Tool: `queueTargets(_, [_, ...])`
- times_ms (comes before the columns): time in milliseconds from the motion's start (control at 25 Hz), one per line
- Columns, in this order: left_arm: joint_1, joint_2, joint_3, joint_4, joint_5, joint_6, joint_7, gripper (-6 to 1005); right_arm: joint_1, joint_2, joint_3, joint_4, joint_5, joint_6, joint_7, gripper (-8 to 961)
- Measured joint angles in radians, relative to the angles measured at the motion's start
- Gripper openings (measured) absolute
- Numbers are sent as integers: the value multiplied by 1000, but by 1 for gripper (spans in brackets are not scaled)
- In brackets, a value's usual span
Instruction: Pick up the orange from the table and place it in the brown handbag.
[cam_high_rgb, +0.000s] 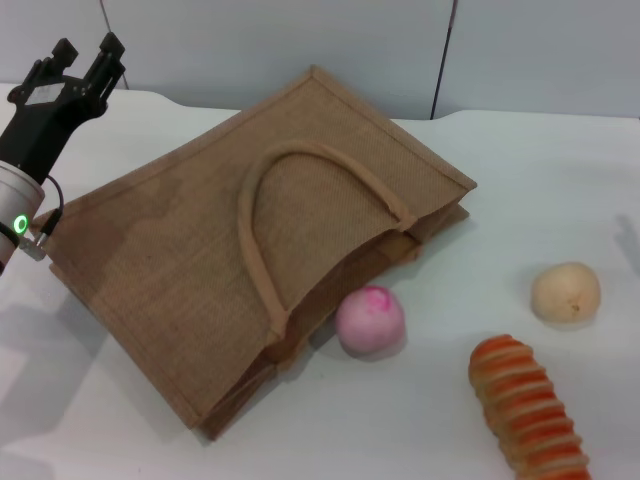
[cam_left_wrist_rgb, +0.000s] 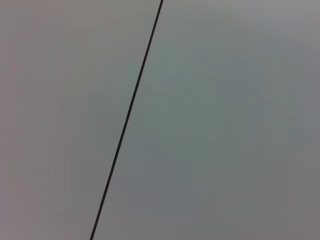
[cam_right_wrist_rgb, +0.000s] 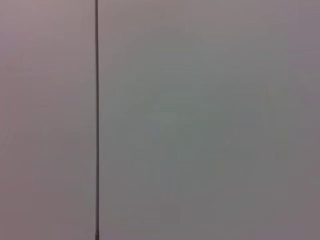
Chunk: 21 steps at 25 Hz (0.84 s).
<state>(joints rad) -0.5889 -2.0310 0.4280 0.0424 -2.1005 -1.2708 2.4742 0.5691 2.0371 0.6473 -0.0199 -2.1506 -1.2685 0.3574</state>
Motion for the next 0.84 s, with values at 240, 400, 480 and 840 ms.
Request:
queueTargets(240, [-1, 0, 0, 1, 0, 0, 0, 692, 0, 0, 0, 0, 0, 0, 3, 752])
queueTargets(400, [-1, 0, 0, 1, 0, 0, 0, 692, 0, 0, 0, 0, 0, 0, 2, 752])
queueTargets(480, [-2, 0, 0, 1, 0, 0, 0, 692, 1, 0, 0, 0, 0, 0, 2, 752])
queueTargets(840, [-3, 0, 0, 0, 1, 1, -2, 692, 2, 0, 0, 0, 0, 0, 3, 752])
